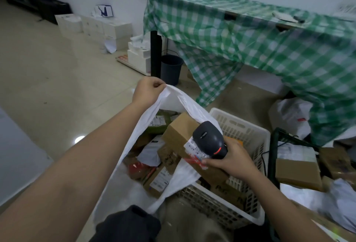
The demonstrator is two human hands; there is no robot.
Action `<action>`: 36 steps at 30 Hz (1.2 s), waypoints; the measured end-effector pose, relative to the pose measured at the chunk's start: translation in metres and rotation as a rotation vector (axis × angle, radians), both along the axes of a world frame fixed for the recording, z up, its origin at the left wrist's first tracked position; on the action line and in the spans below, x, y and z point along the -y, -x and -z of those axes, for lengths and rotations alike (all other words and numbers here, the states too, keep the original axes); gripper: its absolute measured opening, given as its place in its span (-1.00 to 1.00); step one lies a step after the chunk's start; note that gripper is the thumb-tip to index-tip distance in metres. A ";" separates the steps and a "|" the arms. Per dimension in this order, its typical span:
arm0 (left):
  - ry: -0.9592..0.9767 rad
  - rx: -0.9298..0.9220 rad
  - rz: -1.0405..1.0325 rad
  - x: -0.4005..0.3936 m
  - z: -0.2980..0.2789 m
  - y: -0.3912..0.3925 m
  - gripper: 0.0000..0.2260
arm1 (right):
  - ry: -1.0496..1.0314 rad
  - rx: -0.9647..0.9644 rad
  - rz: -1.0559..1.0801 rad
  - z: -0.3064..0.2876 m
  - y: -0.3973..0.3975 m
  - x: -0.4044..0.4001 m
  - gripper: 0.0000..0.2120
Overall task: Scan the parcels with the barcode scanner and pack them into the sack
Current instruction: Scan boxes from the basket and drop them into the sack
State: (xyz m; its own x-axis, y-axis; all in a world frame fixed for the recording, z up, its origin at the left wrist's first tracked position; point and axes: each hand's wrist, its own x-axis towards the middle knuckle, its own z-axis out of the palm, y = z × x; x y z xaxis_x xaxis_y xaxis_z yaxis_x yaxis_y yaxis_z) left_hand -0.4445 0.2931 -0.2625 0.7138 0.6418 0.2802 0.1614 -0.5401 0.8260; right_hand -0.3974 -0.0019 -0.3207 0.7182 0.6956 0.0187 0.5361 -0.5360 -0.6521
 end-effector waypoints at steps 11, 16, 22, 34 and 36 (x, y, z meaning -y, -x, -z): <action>-0.150 -0.077 -0.109 -0.087 -0.014 -0.073 -0.84 | -0.251 -0.051 0.219 0.003 -0.107 -0.169 -0.61; -0.119 -0.150 -0.148 -0.093 0.008 -0.067 -0.84 | -0.196 -0.123 0.126 0.011 -0.096 -0.152 -0.69; -0.055 -0.143 -0.116 -0.063 0.013 -0.051 -0.77 | -0.180 -0.172 0.137 -0.005 -0.070 -0.083 -0.77; -0.319 -0.031 0.192 0.100 0.005 -0.031 -0.77 | -0.069 -0.109 0.344 -0.037 -0.035 0.071 -0.74; -0.390 -0.091 0.279 0.128 0.014 -0.036 -0.77 | -0.098 -0.120 0.398 -0.031 -0.040 0.087 -0.74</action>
State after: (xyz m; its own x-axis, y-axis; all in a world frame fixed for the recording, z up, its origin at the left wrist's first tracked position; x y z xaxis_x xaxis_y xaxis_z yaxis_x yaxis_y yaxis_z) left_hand -0.4086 0.1651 -0.2767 0.8764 0.2821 0.3902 0.0289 -0.8398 0.5422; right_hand -0.3578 -0.0885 -0.2900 0.9316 0.3624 -0.0286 0.2172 -0.6181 -0.7555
